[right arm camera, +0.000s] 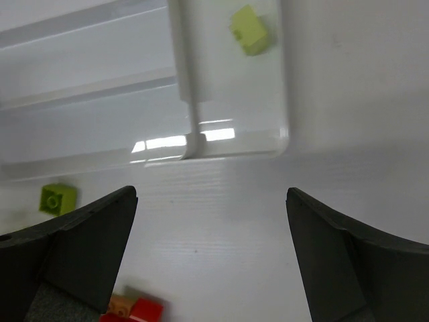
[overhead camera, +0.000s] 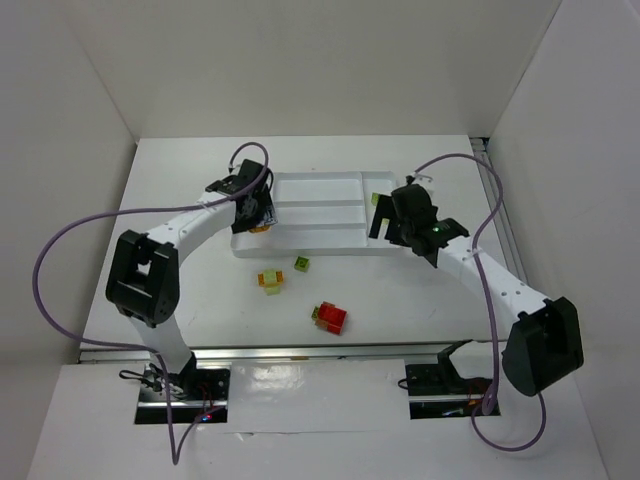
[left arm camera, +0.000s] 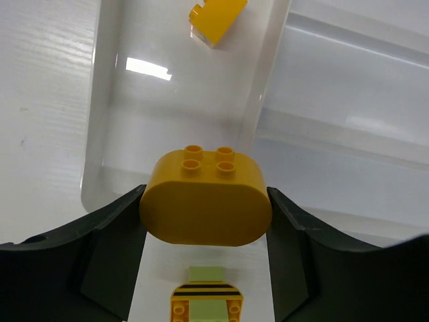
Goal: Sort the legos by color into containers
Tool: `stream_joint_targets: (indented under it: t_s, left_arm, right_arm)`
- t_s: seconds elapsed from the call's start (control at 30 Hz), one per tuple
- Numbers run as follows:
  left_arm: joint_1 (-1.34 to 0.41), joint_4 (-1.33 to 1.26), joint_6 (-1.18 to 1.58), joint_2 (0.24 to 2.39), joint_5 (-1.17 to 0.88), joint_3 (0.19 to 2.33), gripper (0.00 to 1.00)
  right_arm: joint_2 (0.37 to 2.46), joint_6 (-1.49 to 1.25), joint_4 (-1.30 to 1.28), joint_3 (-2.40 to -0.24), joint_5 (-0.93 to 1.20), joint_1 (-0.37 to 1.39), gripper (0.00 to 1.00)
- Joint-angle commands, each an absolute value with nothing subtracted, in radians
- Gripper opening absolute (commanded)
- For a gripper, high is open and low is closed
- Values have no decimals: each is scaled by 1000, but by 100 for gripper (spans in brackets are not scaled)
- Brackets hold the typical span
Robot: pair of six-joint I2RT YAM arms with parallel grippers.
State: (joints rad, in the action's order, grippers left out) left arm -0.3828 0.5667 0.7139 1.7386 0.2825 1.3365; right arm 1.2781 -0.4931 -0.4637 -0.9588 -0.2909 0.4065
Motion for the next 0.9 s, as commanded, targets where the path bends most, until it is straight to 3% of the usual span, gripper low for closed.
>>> stream_joint_targets:
  t_s: [0.0, 0.03, 0.07, 0.13, 0.4, 0.63, 0.87]
  left_arm:
    - [-371, 525, 689, 1775, 256, 1394, 62]
    - [-358, 525, 698, 1785, 256, 1394, 72]
    - [-348, 525, 698, 1786, 256, 1394, 92]
    - [-348, 525, 689, 1776, 233, 1394, 100]
    - [-373, 577, 666, 1620, 253, 1460, 100]
    - [-350, 614, 666, 1447, 278, 1519, 100]
    - [-330, 600, 646, 1376, 245, 1499, 100]
  right_arm:
    - [1256, -561, -396, -945, -197, 506, 99]
    - [1267, -593, -373, -945, -181, 538, 99]
    - [1302, -610, -353, -945, -181, 608, 99]
    - [1357, -653, -310, -956, -181, 699, 99]
    - [1638, -716, -253, -1118, -244, 860, 97]
    - [1830, -716, -201, -1244, -259, 880, 95]
    - [2017, -804, -452, -1471, -438, 925, 77]
